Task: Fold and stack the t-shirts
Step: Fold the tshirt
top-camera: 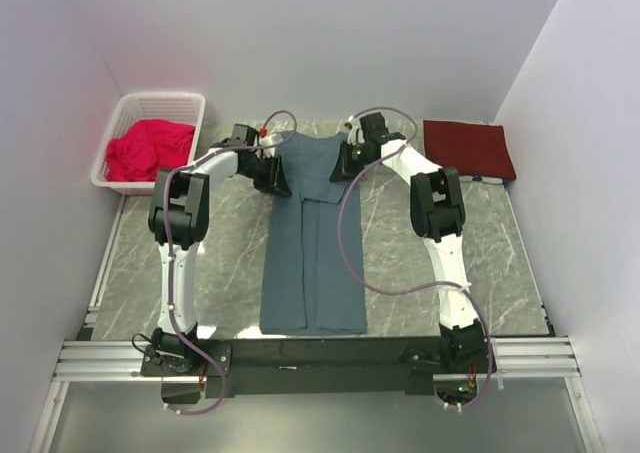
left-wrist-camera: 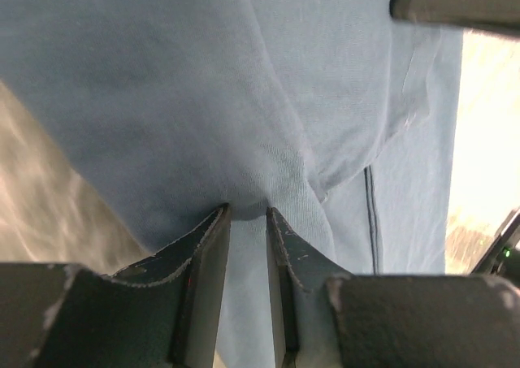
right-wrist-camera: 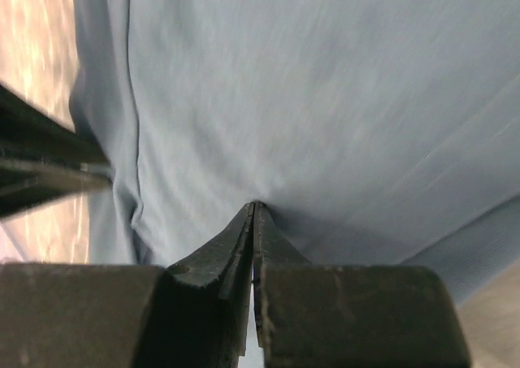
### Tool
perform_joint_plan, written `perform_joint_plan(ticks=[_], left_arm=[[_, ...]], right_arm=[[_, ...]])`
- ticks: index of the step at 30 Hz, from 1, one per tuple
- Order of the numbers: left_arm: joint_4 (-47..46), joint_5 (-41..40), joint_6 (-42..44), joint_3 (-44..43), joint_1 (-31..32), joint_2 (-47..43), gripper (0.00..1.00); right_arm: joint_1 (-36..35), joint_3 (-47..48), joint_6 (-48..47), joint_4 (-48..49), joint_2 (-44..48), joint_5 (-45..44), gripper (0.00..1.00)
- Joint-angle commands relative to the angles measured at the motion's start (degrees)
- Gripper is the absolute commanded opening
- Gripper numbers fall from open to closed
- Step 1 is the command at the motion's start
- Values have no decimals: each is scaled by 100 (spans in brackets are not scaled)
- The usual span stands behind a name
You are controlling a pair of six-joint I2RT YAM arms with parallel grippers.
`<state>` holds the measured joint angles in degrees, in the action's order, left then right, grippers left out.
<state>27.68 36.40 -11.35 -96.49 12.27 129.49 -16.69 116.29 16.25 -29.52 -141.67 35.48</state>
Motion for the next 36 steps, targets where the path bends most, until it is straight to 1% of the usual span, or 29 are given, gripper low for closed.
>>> perform_joint_plan(ticks=[1, 5, 8, 11, 12, 13, 14, 15, 16, 17, 18, 19, 20, 22, 23, 25, 26, 29, 31, 35, 36], left_arm=[[-96, -151, -77, -457, -76, 331, 32], [-228, -99, -340, -713, -67, 585, 33], [-394, -10, -438, -801, -76, 639, 35], [-553, 16, -429, -714, -85, 342, 38], [-658, 16, -429, -635, -85, 227, 40], [-711, 77, -499, -574, -93, 104, 42], [-772, 147, -560, -486, -93, -211, 43], [-877, 209, -622, -363, -111, -379, 45], [-1079, 253, -727, -23, -102, -563, 46], [-1176, 288, -763, 181, -102, -939, 46], [-1238, 315, -780, 383, -85, -1126, 47], [-1265, 324, -711, 768, -85, -1311, 47], [-1230, 289, -649, 937, -76, -1591, 47], [-1134, 271, -430, 1386, -76, -1813, 47], [-1020, 280, -377, 1518, -85, -1953, 47], [-1045, 350, -341, 1992, -67, -2076, 46], [-1080, 402, -341, 2124, -76, -2138, 46], [-1098, 604, -411, 2503, -58, -2130, 45], [-1107, 710, -490, 2687, -50, -2104, 44], [-1081, 754, -482, 2793, -14, -1937, 43], [-1063, 772, -482, 2758, -6, -1876, 42]], right_arm=[[165, 780, 185, -247, -448, -287, 7], [333, 1264, 317, -151, -722, -454, 8], [412, 1659, 230, -124, -810, -368, 10], [421, 1625, 55, -45, -460, -253, 15], [412, 1590, 10, -2, -171, -174, 19], [412, 1538, -25, -10, -3, -147, 20], [412, 1389, -78, -28, 173, -121, 21], [421, 1266, -78, -63, 549, 10, 23], [386, 1099, -87, -63, 761, 98, 23], [377, 671, -96, -89, 963, 160, 23], [351, 432, -104, -115, 1157, 221, 24], [342, 177, -113, -177, 1524, 413, 24], [289, -339, -70, -212, 1676, 511, 25], [245, -877, -8, -291, 2010, 748, 26], [175, -1376, 157, -300, 2090, 784, 26], [96, -1809, 273, -274, 2239, 889, 26], [61, -2273, 456, -161, 2292, 1003, 26], [-54, -3074, 755, 402, 2468, 1162, 25], [-141, -3200, 739, 465, 2416, 1163, 23], [-177, -2982, 573, 263, 2056, 1084, 20], [-160, -2902, 529, 123, 1855, 996, 17]])
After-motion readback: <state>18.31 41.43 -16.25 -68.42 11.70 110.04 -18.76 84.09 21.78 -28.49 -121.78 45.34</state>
